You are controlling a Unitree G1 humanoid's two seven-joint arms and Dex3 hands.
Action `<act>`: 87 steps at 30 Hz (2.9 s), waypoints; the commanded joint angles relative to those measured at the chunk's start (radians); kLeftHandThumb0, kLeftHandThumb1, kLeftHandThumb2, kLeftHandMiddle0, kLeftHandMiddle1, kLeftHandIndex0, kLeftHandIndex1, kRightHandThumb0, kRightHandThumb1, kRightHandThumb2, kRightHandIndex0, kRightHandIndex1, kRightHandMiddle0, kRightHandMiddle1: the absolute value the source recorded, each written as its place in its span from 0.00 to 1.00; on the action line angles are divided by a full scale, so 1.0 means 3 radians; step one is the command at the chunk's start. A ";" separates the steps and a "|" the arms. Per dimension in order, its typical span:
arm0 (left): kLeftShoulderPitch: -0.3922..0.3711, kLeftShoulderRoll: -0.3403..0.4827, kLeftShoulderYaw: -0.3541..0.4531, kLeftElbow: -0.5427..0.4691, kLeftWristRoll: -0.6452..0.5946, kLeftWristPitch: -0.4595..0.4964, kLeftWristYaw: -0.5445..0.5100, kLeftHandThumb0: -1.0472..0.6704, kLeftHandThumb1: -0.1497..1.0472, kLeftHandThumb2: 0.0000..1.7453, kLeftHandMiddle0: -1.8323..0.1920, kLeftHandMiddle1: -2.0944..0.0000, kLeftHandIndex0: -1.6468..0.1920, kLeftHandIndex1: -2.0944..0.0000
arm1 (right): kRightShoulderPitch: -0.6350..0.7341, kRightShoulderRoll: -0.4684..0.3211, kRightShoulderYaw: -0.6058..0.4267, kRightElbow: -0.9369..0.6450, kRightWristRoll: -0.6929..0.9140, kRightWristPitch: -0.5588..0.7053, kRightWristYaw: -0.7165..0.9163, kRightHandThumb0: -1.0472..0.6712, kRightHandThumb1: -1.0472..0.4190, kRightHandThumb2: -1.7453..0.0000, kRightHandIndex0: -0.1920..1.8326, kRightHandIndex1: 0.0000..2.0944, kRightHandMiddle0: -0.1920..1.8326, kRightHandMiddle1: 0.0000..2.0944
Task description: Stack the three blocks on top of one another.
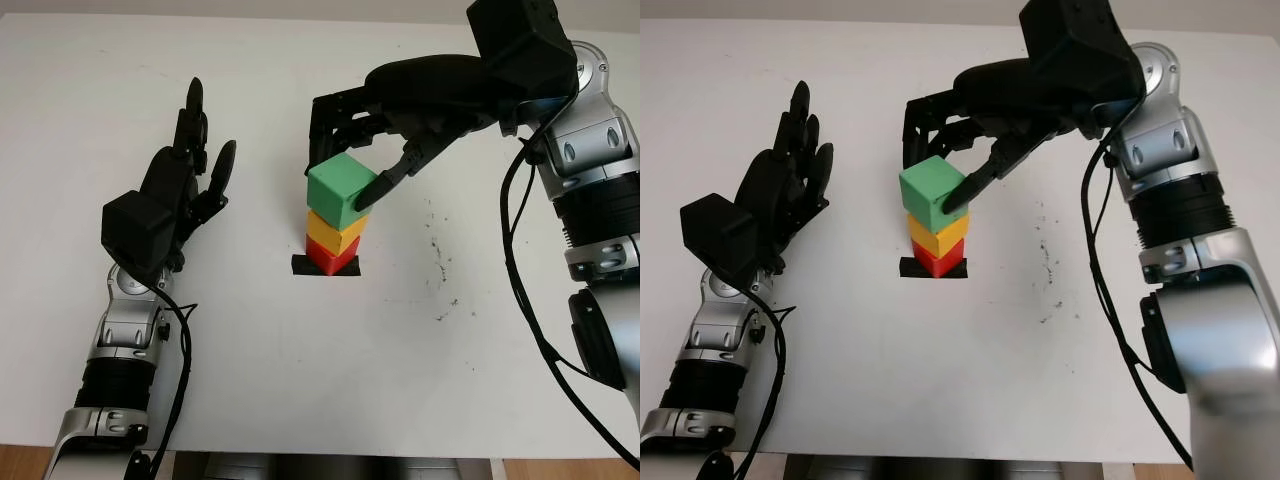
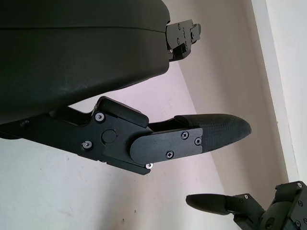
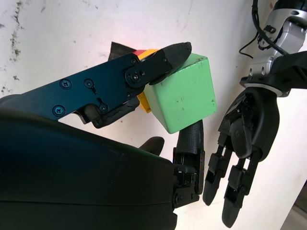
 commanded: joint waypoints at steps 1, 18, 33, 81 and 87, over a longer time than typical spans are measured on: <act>0.0044 0.0027 0.0008 -0.0044 0.0018 -0.0044 0.0010 0.11 1.00 0.34 0.98 0.97 1.00 0.98 | 0.0037 0.0011 -0.0017 -0.0046 -0.0001 -0.0055 -0.0019 0.32 0.04 0.97 0.15 0.36 0.28 0.79; 0.0042 0.0018 0.0014 -0.0039 -0.0006 -0.0025 0.0009 0.11 1.00 0.34 0.98 0.97 1.00 0.97 | 0.0111 -0.0008 -0.0013 -0.0026 -0.0034 -0.0272 -0.0075 0.32 0.05 0.97 0.14 0.41 0.28 0.79; 0.0074 0.0024 0.0021 -0.0073 -0.0043 -0.0010 -0.0017 0.11 1.00 0.33 0.99 0.97 1.00 0.97 | 0.0109 -0.0038 0.0034 -0.0062 -0.0157 -0.0241 -0.0081 0.32 0.05 0.97 0.12 0.44 0.28 0.79; 0.0060 0.0075 0.0221 0.0116 -0.0257 -0.0127 -0.0122 0.12 1.00 0.33 1.00 0.98 1.00 0.99 | 0.1846 0.0553 -0.1334 -0.1904 0.0805 0.0971 -0.2308 0.08 0.00 0.57 0.00 0.00 0.00 0.00; 0.0065 0.0067 0.0240 0.0151 -0.0272 -0.0135 -0.0158 0.12 1.00 0.33 1.00 0.98 1.00 1.00 | 0.2113 0.0684 -0.1334 -0.1936 0.0768 0.0884 -0.2690 0.08 0.00 0.54 0.00 0.00 0.00 0.00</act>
